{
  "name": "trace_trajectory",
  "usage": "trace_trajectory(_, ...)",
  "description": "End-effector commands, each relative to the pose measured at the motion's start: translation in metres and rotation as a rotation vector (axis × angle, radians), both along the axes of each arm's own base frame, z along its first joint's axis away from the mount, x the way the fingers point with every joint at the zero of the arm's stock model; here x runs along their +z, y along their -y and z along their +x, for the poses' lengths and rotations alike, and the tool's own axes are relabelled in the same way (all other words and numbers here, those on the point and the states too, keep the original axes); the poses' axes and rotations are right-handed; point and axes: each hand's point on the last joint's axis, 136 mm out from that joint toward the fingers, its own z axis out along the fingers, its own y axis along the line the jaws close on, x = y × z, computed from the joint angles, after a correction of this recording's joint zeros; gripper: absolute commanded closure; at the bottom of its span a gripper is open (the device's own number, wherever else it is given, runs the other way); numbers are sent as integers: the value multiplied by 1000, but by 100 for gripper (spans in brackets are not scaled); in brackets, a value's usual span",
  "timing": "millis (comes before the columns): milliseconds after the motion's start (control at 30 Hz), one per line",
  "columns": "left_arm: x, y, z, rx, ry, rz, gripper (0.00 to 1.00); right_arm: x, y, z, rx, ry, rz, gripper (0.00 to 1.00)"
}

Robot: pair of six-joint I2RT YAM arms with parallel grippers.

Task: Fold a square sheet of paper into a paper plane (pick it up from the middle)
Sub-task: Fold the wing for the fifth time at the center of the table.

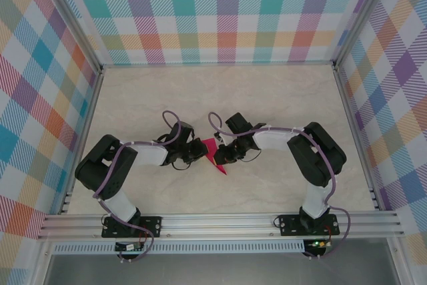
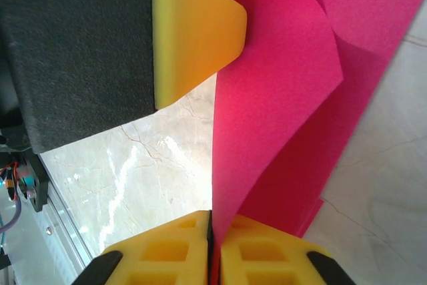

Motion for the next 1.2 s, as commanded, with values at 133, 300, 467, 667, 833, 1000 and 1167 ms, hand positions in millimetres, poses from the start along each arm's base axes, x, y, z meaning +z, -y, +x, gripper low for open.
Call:
trace_trajectory(133, -1, 3, -5, -28, -6, 28, 89, -16, 2, -11, 11, -85, -11, 93)
trace_trajectory(300, 19, 12, 3, -50, 46, -14, 86, -26, 6, -12, 2, -101, -39, 92)
trace_trajectory(467, 46, 17, 6, -53, 108, -75, 80, -27, 5, -10, -19, -86, -24, 92)
trace_trajectory(667, 47, 14, -5, -42, 114, -114, 80, -23, 2, -9, -42, -61, 37, 92)
trace_trajectory(833, 36, 13, -11, -34, 89, -113, 82, -25, 5, -7, -50, 4, 56, 94)
trace_trajectory(1000, 27, 13, -17, -45, 73, -112, 83, -26, 8, -5, -49, 67, 82, 94)
trace_trajectory(1167, 25, 18, -19, -66, 71, -133, 84, -24, 10, 0, -65, 94, 109, 94)
